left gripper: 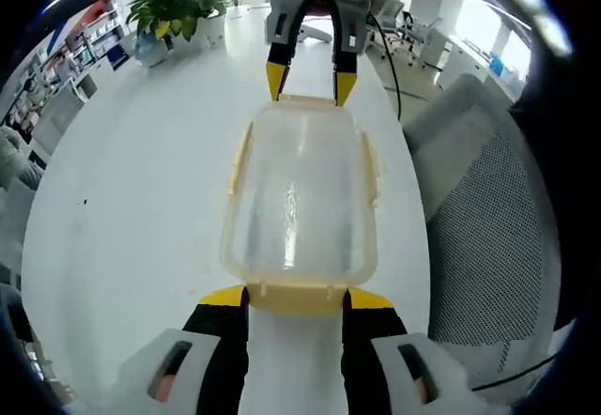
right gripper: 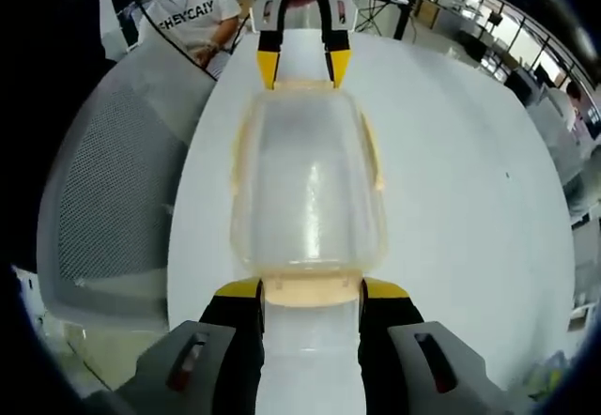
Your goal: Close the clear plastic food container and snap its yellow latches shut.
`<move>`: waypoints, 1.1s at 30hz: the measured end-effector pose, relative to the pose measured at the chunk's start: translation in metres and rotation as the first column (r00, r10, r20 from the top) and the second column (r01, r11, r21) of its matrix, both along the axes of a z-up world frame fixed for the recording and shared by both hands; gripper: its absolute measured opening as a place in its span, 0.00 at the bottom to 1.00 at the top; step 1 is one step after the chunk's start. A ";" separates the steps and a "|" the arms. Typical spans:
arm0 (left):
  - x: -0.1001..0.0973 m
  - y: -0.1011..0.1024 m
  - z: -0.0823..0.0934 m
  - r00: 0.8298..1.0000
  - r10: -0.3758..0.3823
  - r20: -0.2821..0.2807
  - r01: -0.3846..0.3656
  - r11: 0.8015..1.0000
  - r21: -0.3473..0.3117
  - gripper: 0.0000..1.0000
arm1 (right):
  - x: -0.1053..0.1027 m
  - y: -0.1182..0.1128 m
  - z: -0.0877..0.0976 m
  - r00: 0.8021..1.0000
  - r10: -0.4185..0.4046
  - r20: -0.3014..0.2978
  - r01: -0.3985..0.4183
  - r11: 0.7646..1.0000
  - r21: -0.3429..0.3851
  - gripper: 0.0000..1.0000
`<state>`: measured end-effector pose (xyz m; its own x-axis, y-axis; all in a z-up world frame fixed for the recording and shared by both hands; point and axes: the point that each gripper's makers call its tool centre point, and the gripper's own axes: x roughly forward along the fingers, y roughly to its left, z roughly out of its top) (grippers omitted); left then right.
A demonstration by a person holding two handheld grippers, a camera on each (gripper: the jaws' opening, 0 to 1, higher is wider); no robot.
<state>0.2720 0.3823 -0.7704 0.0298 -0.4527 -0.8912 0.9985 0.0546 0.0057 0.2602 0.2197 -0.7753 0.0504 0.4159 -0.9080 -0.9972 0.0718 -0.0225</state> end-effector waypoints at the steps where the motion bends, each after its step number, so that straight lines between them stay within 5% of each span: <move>1: 0.000 -0.002 0.000 1.000 0.000 -0.001 0.000 1.000 -0.003 0.33 | 0.000 -0.003 0.000 1.000 -0.002 0.000 0.002 1.000 -0.002 0.35; 33: -0.004 -0.052 -0.007 1.000 -0.015 -0.012 0.014 0.999 -0.043 0.33 | -0.006 -0.052 -0.006 1.000 -0.027 0.003 0.027 0.998 -0.056 0.35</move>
<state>0.2681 0.3299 -0.7771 0.0125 -0.4904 -0.8714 0.9992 0.0401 -0.0082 0.2544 0.1677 -0.7808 0.0630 0.3626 -0.9298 -0.9948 0.0974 -0.0294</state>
